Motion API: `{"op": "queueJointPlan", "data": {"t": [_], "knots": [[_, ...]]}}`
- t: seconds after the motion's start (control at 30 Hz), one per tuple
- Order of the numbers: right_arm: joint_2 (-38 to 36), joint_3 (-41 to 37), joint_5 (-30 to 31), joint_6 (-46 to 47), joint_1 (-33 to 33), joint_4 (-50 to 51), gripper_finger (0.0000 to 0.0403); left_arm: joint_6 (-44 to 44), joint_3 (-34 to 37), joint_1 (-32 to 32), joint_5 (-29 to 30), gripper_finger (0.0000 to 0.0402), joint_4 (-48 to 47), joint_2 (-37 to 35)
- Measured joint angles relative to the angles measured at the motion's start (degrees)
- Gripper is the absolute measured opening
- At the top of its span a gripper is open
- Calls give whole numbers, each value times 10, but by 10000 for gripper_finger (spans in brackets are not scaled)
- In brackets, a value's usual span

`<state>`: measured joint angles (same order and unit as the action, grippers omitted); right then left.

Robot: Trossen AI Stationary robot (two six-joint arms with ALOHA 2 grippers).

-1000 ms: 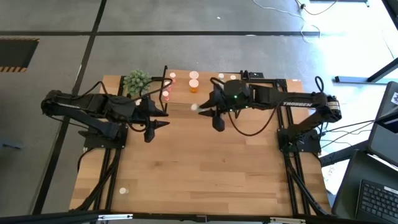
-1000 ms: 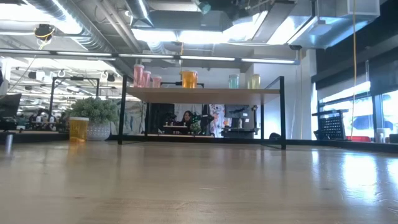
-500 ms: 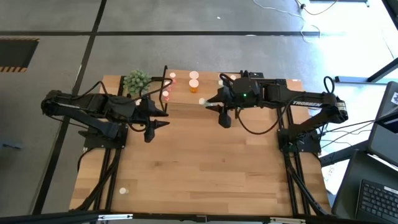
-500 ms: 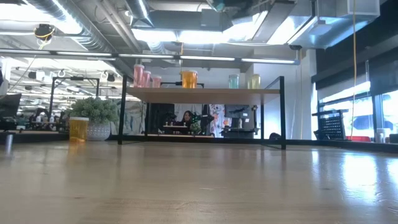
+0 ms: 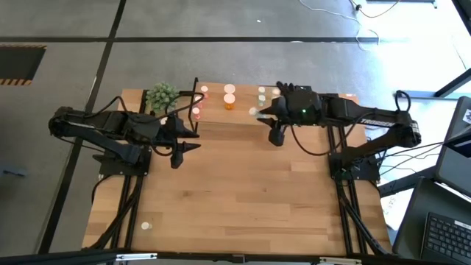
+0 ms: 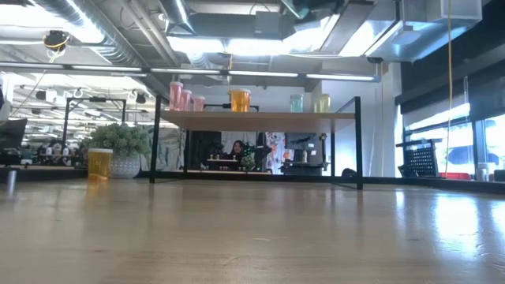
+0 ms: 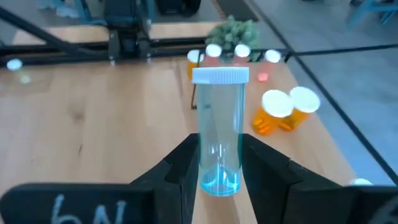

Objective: Pick and place medicine bottles onto shelf by color
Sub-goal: Put the blue medicine bottle on the shelf, aligned with the other blue medicine bottle

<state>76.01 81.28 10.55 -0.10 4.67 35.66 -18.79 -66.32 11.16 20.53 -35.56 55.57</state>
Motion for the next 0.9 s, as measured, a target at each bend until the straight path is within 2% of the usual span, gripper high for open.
{"op": "queueJointPlan", "data": {"t": [0.17,0.37,0.63,0.73,0.9], "knots": [[-48,-99,4,29,-1,-96,115,0,0,0,0,160,0,0],[-105,-235,4,29,0,-294,115,0,0,0,0,160,0,0],[-113,-387,5,26,0,-567,115,-1,0,0,0,160,0,0],[-112,-422,33,12,-1,-627,115,-1,0,0,0,160,0,0],[-107,-462,115,11,-7,-684,115,-2,0,0,7,160,0,0]]}}
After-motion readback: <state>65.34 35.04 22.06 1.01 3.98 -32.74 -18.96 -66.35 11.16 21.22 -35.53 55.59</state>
